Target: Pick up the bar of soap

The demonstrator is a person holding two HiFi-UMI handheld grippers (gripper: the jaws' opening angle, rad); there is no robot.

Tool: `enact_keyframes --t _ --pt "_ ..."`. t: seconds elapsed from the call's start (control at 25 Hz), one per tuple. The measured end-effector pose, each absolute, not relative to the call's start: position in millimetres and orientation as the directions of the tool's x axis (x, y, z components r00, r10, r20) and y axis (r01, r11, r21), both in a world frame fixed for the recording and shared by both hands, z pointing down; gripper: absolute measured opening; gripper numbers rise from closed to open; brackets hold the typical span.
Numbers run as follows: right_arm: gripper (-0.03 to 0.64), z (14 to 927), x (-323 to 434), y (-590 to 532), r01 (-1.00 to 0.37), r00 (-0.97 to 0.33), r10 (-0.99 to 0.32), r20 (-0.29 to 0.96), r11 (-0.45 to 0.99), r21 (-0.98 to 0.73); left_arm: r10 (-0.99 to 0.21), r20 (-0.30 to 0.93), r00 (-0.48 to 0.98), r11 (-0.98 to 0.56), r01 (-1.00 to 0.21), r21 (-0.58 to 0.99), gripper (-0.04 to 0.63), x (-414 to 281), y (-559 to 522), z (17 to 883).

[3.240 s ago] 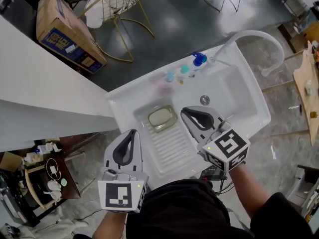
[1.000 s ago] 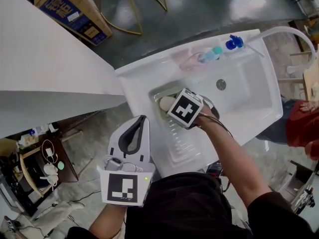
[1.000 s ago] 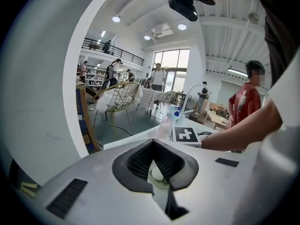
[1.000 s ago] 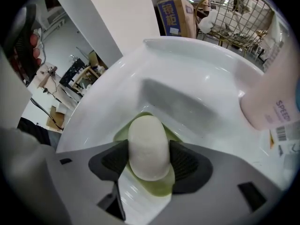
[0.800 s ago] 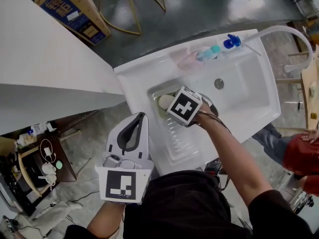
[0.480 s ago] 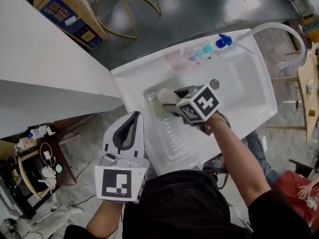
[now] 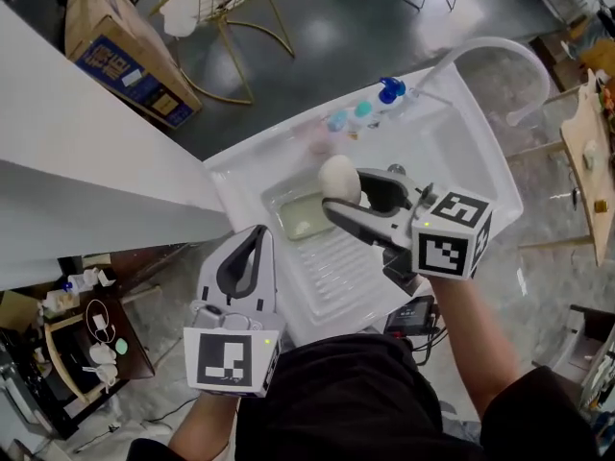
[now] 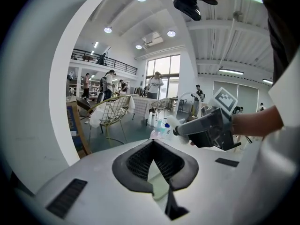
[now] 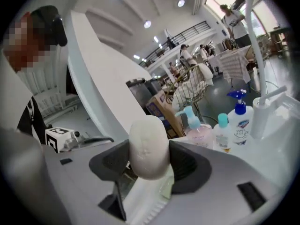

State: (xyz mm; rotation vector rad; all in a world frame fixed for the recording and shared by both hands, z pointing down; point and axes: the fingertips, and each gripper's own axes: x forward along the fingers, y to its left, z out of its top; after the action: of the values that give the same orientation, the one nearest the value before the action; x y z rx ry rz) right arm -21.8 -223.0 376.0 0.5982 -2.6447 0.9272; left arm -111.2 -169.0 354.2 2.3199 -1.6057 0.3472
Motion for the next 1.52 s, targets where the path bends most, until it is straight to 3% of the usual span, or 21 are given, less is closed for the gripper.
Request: enact_keyframes --t 0.52,0.72,1.16,1.52 --pt "0.268 267 48 -183 -0.421 -0.880 -0.473 0.047 0.731 -0.537 -0.903 0.299 0.310 -0.311 -0.949 0.046 0.003 -75 -140 311" --pt "0.268 253 71 -167 -0.379 -0.871 -0.488 -0.055 0.738 -0.559 -0.921 0.281 0.271 -0.275 -0.961 0.028 0.003 -71 -128 299" --pt "0.268 220 109 -143 -0.263 -0.855 -0.470 -0.219 0.756 -0.599 -0.946 0.255 0.200 -0.207 -0.978 -0.001 0.003 -51 -103 280" --pt "0.268 210 115 -125 -0.290 -0.840 -0.487 -0.241 0.777 -0.558 -0.953 0.217 0.213 -0.220 -0.975 -0.008 0.003 -50 -93 270"
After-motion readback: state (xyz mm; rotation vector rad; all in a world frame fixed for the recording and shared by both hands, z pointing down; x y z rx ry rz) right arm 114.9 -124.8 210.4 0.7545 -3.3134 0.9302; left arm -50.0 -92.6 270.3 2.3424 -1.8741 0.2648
